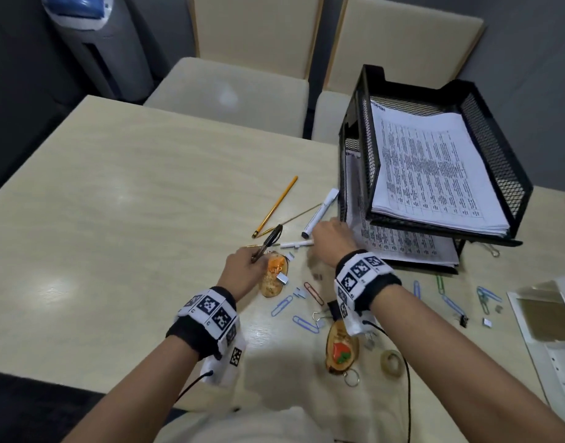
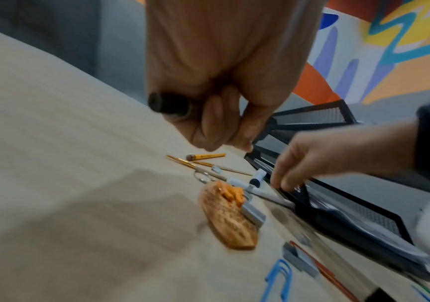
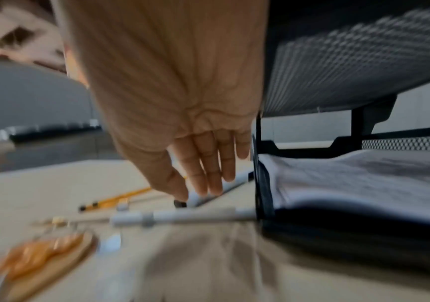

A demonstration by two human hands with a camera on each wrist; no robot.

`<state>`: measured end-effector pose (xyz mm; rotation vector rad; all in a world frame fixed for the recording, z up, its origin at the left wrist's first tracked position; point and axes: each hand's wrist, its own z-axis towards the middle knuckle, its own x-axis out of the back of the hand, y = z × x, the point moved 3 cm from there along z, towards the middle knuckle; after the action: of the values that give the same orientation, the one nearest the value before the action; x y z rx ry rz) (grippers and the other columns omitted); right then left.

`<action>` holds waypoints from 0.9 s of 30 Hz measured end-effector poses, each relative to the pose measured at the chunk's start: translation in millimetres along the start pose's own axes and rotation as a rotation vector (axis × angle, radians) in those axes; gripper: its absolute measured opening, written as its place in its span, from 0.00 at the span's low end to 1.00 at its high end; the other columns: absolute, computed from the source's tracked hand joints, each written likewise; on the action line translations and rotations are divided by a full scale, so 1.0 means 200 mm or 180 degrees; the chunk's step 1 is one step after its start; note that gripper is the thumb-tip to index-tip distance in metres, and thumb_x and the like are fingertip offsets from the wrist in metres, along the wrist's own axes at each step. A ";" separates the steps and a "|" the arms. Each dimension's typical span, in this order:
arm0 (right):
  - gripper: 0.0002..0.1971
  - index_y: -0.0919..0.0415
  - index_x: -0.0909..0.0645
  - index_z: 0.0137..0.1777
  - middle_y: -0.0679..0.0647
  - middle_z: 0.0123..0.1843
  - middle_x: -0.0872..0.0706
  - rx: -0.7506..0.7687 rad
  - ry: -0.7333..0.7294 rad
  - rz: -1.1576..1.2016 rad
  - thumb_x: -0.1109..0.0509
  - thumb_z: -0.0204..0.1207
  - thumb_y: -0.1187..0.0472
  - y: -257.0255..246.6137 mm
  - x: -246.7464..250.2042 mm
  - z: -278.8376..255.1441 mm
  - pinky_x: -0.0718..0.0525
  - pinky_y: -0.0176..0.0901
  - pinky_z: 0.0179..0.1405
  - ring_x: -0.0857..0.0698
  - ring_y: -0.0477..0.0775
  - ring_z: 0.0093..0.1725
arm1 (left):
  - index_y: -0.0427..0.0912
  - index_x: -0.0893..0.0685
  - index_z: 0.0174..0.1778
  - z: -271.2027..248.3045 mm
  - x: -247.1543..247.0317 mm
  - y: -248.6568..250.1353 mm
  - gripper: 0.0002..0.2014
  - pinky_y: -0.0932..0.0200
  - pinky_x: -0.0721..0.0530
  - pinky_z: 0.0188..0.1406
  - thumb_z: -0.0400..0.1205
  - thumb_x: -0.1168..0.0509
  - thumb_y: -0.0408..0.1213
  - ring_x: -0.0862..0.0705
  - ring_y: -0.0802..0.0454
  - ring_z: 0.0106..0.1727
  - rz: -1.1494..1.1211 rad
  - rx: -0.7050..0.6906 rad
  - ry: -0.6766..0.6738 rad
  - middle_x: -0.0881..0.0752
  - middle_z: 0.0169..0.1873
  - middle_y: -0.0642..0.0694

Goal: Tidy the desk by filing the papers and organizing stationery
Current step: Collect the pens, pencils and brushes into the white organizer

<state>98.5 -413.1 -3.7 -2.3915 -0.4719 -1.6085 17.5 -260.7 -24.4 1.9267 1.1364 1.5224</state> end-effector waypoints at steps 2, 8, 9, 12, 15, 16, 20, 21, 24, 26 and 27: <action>0.14 0.64 0.24 0.63 0.62 0.65 0.21 0.0069 0.0080 -0.0305 0.39 0.79 0.65 -0.02 -0.08 0.02 0.28 0.53 0.66 0.25 0.62 0.66 | 0.40 0.21 0.34 0.01 0.03 -0.05 0.12 0.60 0.31 0.31 0.83 0.41 0.38 0.25 0.51 0.30 -0.0199 0.0105 0.0048 0.24 0.23 0.52; 0.12 0.63 0.23 0.61 0.59 0.61 0.19 0.0349 0.0298 0.0158 0.41 0.80 0.65 0.00 -0.18 -0.02 0.30 0.52 0.64 0.24 0.60 0.63 | 0.44 0.16 0.34 0.03 0.04 -0.14 0.14 0.65 0.30 0.26 0.82 0.40 0.42 0.26 0.66 0.12 -0.0728 0.0444 0.0205 0.21 0.14 0.52; 0.10 0.64 0.21 0.58 0.59 0.57 0.17 0.0397 0.0429 0.0479 0.40 0.79 0.66 0.00 -0.17 -0.04 0.28 0.51 0.62 0.22 0.60 0.60 | 0.42 0.14 0.38 0.04 0.03 -0.12 0.13 0.65 0.30 0.24 0.82 0.39 0.43 0.26 0.66 0.12 -0.0831 0.0439 0.0177 0.19 0.18 0.51; 0.08 0.66 0.18 0.51 0.59 0.42 0.16 0.0333 0.0780 0.1864 0.38 0.80 0.64 -0.01 -0.11 -0.09 0.18 0.52 0.48 0.19 0.58 0.44 | 0.44 0.14 0.51 0.06 0.01 -0.04 0.11 0.74 0.29 0.21 0.82 0.38 0.45 0.23 0.65 0.21 -0.1190 0.0204 0.0071 0.18 0.31 0.51; 0.09 0.66 0.17 0.50 0.64 0.38 0.14 0.0385 0.0705 0.2569 0.36 0.80 0.61 -0.08 -0.06 -0.11 0.17 0.51 0.41 0.16 0.62 0.40 | 0.45 0.17 0.55 0.11 0.00 0.07 0.08 0.74 0.28 0.21 0.82 0.37 0.40 0.26 0.58 0.29 -0.1783 0.0149 0.0063 0.24 0.29 0.52; 0.09 0.67 0.17 0.49 0.66 0.38 0.13 0.0434 0.0654 0.2692 0.36 0.80 0.61 -0.10 -0.04 -0.11 0.18 0.51 0.40 0.16 0.63 0.39 | 0.43 0.17 0.53 0.13 0.00 0.09 0.07 0.72 0.28 0.21 0.83 0.38 0.39 0.28 0.57 0.29 -0.1894 0.0154 0.0104 0.25 0.28 0.52; 0.10 0.66 0.16 0.50 0.59 0.36 0.16 0.0580 0.0318 0.2978 0.37 0.81 0.62 -0.16 0.03 -0.08 0.22 0.39 0.35 0.20 0.51 0.35 | 0.39 0.17 0.48 0.19 0.07 0.16 0.09 0.75 0.32 0.18 0.85 0.42 0.36 0.29 0.59 0.28 -0.2019 -0.0039 0.0221 0.27 0.27 0.50; 0.10 0.64 0.15 0.50 0.55 0.36 0.15 0.0557 0.0263 0.3066 0.37 0.81 0.61 -0.15 0.04 -0.05 0.21 0.34 0.36 0.20 0.48 0.34 | 0.39 0.18 0.46 0.20 0.09 0.17 0.09 0.75 0.30 0.20 0.85 0.44 0.36 0.28 0.60 0.28 -0.2010 -0.0080 0.0277 0.27 0.28 0.51; 0.12 0.64 0.16 0.50 0.53 0.38 0.14 -0.0010 0.0547 0.3217 0.39 0.82 0.58 -0.07 0.05 0.08 0.17 0.36 0.43 0.16 0.49 0.39 | 0.43 0.25 0.38 0.24 0.16 0.17 0.13 0.66 0.27 0.31 0.87 0.49 0.36 0.25 0.60 0.34 -0.2008 0.0019 0.0621 0.24 0.33 0.52; 0.11 0.65 0.19 0.52 0.63 0.51 0.15 -0.0677 0.0686 0.2860 0.42 0.82 0.60 -0.01 0.03 0.18 0.18 0.51 0.54 0.17 0.61 0.52 | 0.45 0.30 0.36 0.26 0.19 0.15 0.14 0.63 0.23 0.33 0.88 0.53 0.37 0.23 0.56 0.34 -0.2429 0.0261 0.0686 0.23 0.32 0.49; 0.12 0.65 0.22 0.57 0.65 0.57 0.17 -0.0899 0.0599 0.2609 0.43 0.81 0.61 0.01 0.02 0.21 0.20 0.50 0.56 0.19 0.64 0.56 | 0.45 0.32 0.37 0.26 0.19 0.14 0.14 0.64 0.21 0.30 0.88 0.55 0.38 0.22 0.54 0.31 -0.2695 0.0366 0.0665 0.24 0.30 0.47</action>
<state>136.3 -398.8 -15.5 -2.1129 0.7257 -1.5120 78.6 -238.1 3.6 1.0865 1.8433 1.1865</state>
